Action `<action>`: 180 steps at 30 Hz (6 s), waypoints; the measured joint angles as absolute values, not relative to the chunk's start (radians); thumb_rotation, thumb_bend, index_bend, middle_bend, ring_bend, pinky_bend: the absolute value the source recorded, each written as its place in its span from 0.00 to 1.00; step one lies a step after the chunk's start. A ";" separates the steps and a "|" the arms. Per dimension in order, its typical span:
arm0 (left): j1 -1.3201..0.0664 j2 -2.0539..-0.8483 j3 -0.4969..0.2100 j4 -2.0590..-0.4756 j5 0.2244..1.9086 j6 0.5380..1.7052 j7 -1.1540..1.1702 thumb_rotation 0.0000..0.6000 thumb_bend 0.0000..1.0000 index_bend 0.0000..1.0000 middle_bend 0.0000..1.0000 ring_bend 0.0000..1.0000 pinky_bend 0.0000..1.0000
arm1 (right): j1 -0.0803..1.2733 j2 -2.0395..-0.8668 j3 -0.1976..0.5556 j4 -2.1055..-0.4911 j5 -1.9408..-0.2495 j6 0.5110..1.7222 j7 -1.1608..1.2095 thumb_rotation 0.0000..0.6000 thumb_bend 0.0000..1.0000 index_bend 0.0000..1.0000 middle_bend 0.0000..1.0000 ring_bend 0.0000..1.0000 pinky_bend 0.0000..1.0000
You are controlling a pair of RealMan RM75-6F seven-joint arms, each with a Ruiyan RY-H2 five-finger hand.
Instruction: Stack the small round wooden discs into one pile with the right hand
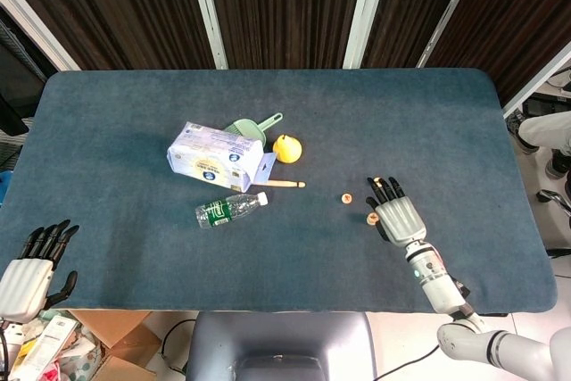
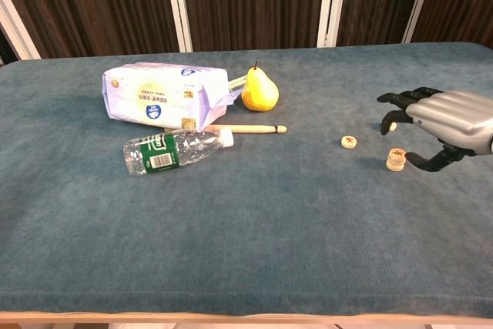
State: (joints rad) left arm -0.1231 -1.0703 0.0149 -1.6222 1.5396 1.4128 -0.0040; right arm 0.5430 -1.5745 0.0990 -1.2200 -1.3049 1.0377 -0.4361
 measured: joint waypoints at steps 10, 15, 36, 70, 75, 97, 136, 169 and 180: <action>-0.126 -1.071 0.010 -1.622 1.526 1.404 0.002 1.00 0.50 0.00 0.00 0.00 0.00 | 0.593 -1.609 0.188 -1.208 -1.268 1.044 -0.393 1.00 0.49 0.44 0.00 0.00 0.00; -0.124 -1.071 0.009 -1.625 1.525 1.407 0.007 1.00 0.50 0.00 0.00 0.00 0.00 | 0.652 -1.660 0.213 -1.174 -1.221 0.993 -0.460 1.00 0.49 0.46 0.00 0.00 0.00; -0.123 -1.068 0.003 -1.623 1.515 1.409 0.000 1.00 0.50 0.00 0.00 0.00 0.00 | 0.738 -1.824 0.228 -0.935 -1.108 0.883 -0.519 1.00 0.49 0.53 0.00 0.00 0.00; -0.115 -1.071 -0.007 -1.624 1.501 1.421 0.005 1.00 0.50 0.00 0.00 0.00 0.01 | 0.740 -1.815 0.211 -0.950 -1.124 0.904 -0.480 1.00 0.49 0.68 0.03 0.00 0.00; -0.114 -1.072 -0.008 -1.625 1.500 1.424 0.006 1.00 0.50 0.00 0.00 0.00 0.01 | 0.714 -1.756 0.191 -1.046 -1.173 0.942 -0.436 1.00 0.49 0.68 0.03 0.00 0.00; -0.118 -1.080 -0.002 -1.626 1.511 1.416 0.025 1.00 0.50 0.00 0.00 0.00 0.01 | 0.582 -1.500 0.072 -1.261 -1.308 1.021 -0.309 1.00 0.49 0.68 0.03 0.00 0.00; -0.119 -1.076 -0.003 -1.630 1.507 1.411 0.013 1.00 0.50 0.00 0.00 0.00 0.01 | 0.579 -1.533 0.088 -1.250 -1.266 0.998 -0.408 1.00 0.49 0.54 0.04 0.00 0.00; -0.127 -1.091 -0.014 -1.630 1.474 1.394 0.050 1.00 0.50 0.00 0.00 0.00 0.01 | 0.723 -1.744 0.228 -0.750 -1.153 0.866 -0.325 1.00 0.44 0.49 0.04 0.00 0.00; -0.127 -1.088 -0.017 -1.630 1.468 1.394 0.048 1.00 0.50 0.00 0.00 0.00 0.01 | 0.768 -1.846 0.228 -0.609 -1.162 0.810 -0.293 1.00 0.44 0.52 0.04 0.00 0.00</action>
